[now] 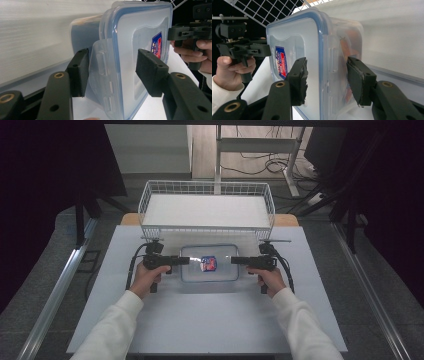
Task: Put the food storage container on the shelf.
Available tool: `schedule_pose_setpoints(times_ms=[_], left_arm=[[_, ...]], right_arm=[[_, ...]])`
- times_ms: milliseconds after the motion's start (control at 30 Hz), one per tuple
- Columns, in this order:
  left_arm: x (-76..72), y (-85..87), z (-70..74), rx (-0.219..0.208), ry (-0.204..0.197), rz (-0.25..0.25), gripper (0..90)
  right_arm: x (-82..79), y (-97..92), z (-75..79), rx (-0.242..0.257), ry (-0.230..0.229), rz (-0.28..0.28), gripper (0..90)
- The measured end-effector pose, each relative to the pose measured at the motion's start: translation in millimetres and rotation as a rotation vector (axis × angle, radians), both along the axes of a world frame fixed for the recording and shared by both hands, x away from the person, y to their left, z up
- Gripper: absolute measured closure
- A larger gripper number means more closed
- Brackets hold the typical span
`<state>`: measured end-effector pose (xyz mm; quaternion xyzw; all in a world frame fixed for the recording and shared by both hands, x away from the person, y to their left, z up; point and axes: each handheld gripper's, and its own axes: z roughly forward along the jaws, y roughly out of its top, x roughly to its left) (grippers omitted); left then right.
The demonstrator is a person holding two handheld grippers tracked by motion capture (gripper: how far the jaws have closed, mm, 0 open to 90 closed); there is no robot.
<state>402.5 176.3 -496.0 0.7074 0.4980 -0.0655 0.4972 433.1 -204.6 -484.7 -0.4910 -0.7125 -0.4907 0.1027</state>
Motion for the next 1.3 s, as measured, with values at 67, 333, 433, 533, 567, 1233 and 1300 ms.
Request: schedule_pose_setpoints(times_ms=[67,333,433,533,567,1233,1300], left_arm=[[0.7,-1.2,-0.8,-0.004,0.006,0.014,45.4],[4.3,-4.7,-4.8,-0.017,0.007,0.064,43.5],[5.6,-5.3,-6.5,-0.019,0.005,0.073,42.8],[7.4,-6.2,-8.9,-0.027,0.014,0.094,41.8],[8.0,-6.7,-10.0,-0.033,0.019,0.102,41.5],[-54.7,9.2,11.9,0.167,-0.146,0.052,26.0],[-68.5,10.2,16.5,0.181,-0.167,0.046,25.7]], right_arm=[[1.3,-0.4,-2.0,0.005,0.006,-0.014,50.5],[1.7,1.6,-6.1,0.005,0.006,-0.095,49.6],[1.2,2.8,-6.8,0.003,0.0,-0.117,49.4],[1.2,4.5,-8.4,-0.001,-0.013,-0.141,49.2],[1.2,5.0,-8.9,-0.004,-0.016,-0.15,49.2],[-59.0,1.6,21.9,-0.234,-0.329,-0.094,50.9],[-71.6,3.2,25.0,-0.275,-0.362,-0.052,56.1]])
